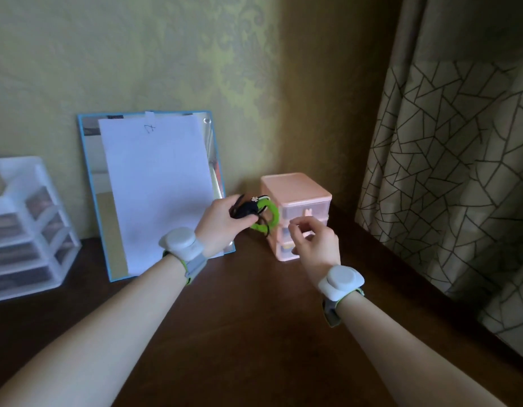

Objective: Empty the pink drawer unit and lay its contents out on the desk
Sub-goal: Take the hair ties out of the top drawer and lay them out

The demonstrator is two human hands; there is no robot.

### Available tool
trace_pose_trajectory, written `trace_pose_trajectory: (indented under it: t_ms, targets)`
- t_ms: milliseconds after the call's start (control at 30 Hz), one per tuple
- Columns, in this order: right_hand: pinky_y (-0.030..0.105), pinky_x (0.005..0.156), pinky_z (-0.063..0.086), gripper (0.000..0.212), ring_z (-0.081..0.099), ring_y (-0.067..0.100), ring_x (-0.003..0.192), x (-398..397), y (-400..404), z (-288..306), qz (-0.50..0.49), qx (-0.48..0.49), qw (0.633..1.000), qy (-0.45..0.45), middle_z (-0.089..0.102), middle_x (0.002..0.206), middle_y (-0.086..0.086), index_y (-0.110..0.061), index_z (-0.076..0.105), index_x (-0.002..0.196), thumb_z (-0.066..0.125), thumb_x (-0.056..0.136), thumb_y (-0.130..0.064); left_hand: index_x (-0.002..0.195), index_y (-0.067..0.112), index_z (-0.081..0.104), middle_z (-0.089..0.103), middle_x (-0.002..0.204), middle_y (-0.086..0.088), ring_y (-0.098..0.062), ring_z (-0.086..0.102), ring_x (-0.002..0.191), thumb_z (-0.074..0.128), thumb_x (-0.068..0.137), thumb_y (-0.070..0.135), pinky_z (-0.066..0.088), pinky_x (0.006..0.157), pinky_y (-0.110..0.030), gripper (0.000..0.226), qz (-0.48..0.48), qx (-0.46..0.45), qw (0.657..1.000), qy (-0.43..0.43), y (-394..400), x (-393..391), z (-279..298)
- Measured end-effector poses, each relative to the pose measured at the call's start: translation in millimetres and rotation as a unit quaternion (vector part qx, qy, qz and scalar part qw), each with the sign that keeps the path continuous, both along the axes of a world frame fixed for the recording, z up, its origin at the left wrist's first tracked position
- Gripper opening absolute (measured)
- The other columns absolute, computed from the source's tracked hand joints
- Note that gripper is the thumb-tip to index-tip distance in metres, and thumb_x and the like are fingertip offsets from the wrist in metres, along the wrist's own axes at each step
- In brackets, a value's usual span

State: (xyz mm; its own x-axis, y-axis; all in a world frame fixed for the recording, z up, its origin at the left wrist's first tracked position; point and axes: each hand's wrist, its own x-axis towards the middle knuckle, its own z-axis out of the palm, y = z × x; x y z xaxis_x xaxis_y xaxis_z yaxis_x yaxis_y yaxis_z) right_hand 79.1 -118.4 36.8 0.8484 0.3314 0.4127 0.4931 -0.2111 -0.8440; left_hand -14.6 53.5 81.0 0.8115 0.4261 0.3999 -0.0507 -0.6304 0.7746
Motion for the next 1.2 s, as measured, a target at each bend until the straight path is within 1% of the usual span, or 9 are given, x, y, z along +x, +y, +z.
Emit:
trace_pose_trajectory:
  t_ms: [100, 133, 267, 367, 500, 633, 800, 1033, 1200]
  targets:
    - [0.023, 0.057, 0.049, 0.008, 0.063, 0.009, 0.057, -30, 16, -9, 0.046, 0.002, 0.999, -0.001, 0.067, 0.074, -0.002, -0.026, 0.065, 0.088, 0.059, 0.092, -0.023, 0.094, 0.017, 0.072, 0.071, 0.078, 0.003, -0.007, 0.062, 0.072, 0.073, 0.08, 0.01, 0.051, 0.069, -0.022, 0.016, 0.01, -0.095, 0.995, 0.013, 9, -49, -21]
    - [0.023, 0.055, 0.049, 0.008, 0.061, 0.008, 0.053, -40, 22, -13, 0.065, 0.007, 0.998, 0.007, 0.067, 0.072, -0.002, -0.028, 0.064, 0.087, 0.06, 0.092, -0.023, 0.095, 0.016, 0.072, 0.069, 0.079, 0.005, -0.005, 0.062, 0.074, 0.074, 0.08, 0.01, 0.05, 0.071, -0.021, 0.017, 0.017, -0.109, 0.994, 0.02, 10, -64, -28]
    - [0.03, 0.055, 0.053, 0.012, 0.059, 0.006, 0.045, -79, 44, -33, 0.139, 0.005, 0.989, 0.05, 0.065, 0.058, -0.009, -0.034, 0.066, 0.081, 0.061, 0.09, -0.028, 0.101, 0.016, 0.072, 0.071, 0.094, -0.01, -0.021, 0.067, 0.09, 0.073, 0.083, 0.011, 0.055, 0.083, -0.038, 0.019, 0.052, -0.195, 0.979, 0.039, 17, -120, -55]
    - [0.028, 0.053, 0.053, 0.007, 0.057, 0.005, 0.044, -111, 59, -49, 0.174, 0.012, 0.982, 0.068, 0.063, 0.056, -0.012, -0.035, 0.067, 0.077, 0.065, 0.084, -0.035, 0.111, 0.016, 0.069, 0.071, 0.111, -0.014, -0.022, 0.068, 0.101, 0.072, 0.084, 0.012, 0.058, 0.079, -0.033, 0.028, 0.099, -0.272, 0.957, 0.037, 22, -160, -73]
    - [0.021, 0.052, 0.047, 0.011, 0.055, 0.005, 0.047, -150, 80, -63, 0.222, -0.002, 0.973, 0.067, 0.063, 0.058, -0.015, -0.03, 0.068, 0.074, 0.072, 0.077, -0.039, 0.113, 0.013, 0.067, 0.07, 0.115, -0.015, -0.028, 0.066, 0.107, 0.071, 0.084, 0.011, 0.057, 0.078, -0.035, 0.029, 0.161, -0.354, 0.921, -0.005, 26, -203, -93]
    - [0.023, 0.054, 0.045, 0.016, 0.051, 0.003, 0.046, -179, 96, -68, 0.265, -0.019, 0.96, 0.091, 0.062, 0.056, -0.015, -0.024, 0.07, 0.072, 0.076, 0.074, -0.039, 0.113, 0.013, 0.067, 0.069, 0.115, -0.016, -0.03, 0.067, 0.105, 0.069, 0.085, 0.009, 0.057, 0.08, -0.039, 0.028, 0.183, -0.379, 0.906, -0.043, 25, -222, -101]
    - [0.022, 0.055, 0.045, 0.015, 0.049, 0.002, 0.046, -198, 113, -69, 0.275, -0.047, 0.956, 0.086, 0.064, 0.062, -0.009, -0.02, 0.074, 0.076, 0.079, 0.075, -0.034, 0.109, 0.008, 0.068, 0.071, 0.106, -0.014, -0.018, 0.071, 0.085, 0.068, 0.086, 0.006, 0.061, 0.068, -0.033, 0.023, 0.183, -0.396, 0.895, -0.096, 32, -237, -107]
    - [0.019, 0.049, 0.046, 0.014, 0.048, 0.006, 0.04, -208, 121, -72, 0.283, -0.061, 0.953, 0.088, 0.058, 0.046, -0.011, -0.024, 0.072, 0.064, 0.076, 0.076, -0.03, 0.103, 0.008, 0.07, 0.076, 0.091, -0.007, -0.018, 0.072, 0.084, 0.066, 0.086, 0.001, 0.058, 0.066, -0.031, 0.018, 0.141, -0.423, 0.885, -0.131, 40, -246, -121]
    - [0.029, 0.056, 0.052, 0.013, 0.053, 0.008, 0.046, -206, 123, -73, 0.269, -0.05, 0.958, 0.091, 0.059, 0.048, -0.012, -0.023, 0.07, 0.062, 0.072, 0.074, -0.027, 0.108, 0.006, 0.068, 0.074, 0.103, -0.015, -0.026, 0.071, 0.095, 0.068, 0.084, 0.001, 0.059, 0.073, -0.036, 0.024, 0.099, -0.47, 0.867, -0.13, 43, -248, -121]
